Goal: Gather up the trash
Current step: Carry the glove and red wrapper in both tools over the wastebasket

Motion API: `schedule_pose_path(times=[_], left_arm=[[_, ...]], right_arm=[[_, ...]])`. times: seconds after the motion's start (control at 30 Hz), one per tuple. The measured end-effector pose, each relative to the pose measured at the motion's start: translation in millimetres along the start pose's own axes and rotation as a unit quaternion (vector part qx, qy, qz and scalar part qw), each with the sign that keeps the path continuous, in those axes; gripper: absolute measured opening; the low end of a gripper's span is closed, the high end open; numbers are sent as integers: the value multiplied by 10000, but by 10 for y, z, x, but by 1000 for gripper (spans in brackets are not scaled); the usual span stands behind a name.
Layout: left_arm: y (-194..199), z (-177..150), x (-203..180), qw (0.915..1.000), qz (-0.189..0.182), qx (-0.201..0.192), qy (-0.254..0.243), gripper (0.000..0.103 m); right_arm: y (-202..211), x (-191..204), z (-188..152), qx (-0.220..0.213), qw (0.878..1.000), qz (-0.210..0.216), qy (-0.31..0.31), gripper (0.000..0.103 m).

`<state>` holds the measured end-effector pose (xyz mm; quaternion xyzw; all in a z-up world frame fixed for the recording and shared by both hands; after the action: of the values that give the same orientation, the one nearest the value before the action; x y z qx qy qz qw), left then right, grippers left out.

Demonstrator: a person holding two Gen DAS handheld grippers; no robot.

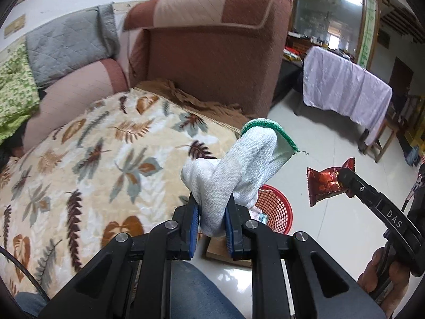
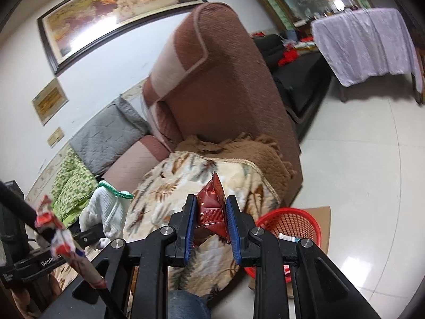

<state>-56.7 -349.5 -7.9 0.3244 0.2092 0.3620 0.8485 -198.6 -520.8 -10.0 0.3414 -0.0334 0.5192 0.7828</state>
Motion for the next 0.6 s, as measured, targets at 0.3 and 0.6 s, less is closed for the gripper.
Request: schedule_pose_path(times=[0.3,0.6], left_arm=[[-518,-44,-200,9991,-186,372,-127,16],[-924,-94,-298,9974,-341,626,-97,16]], right_arm=[[-240,-344,-96,218,9987,-347,-290,25],[-441,-488,-147,364,9969,-615,-335,25]])
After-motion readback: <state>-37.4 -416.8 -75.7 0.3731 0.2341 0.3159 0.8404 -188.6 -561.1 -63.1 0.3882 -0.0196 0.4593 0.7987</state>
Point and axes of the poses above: each gripper's, at about its wrist camera, not at the fingertips, and y roughly against the way its jaws point, x to its left, z to its top, the point moved 5 cm from there along -y, roughly the way its jaws point, and after that the axes turned 3 degrees about y, right-handed, at the moved point
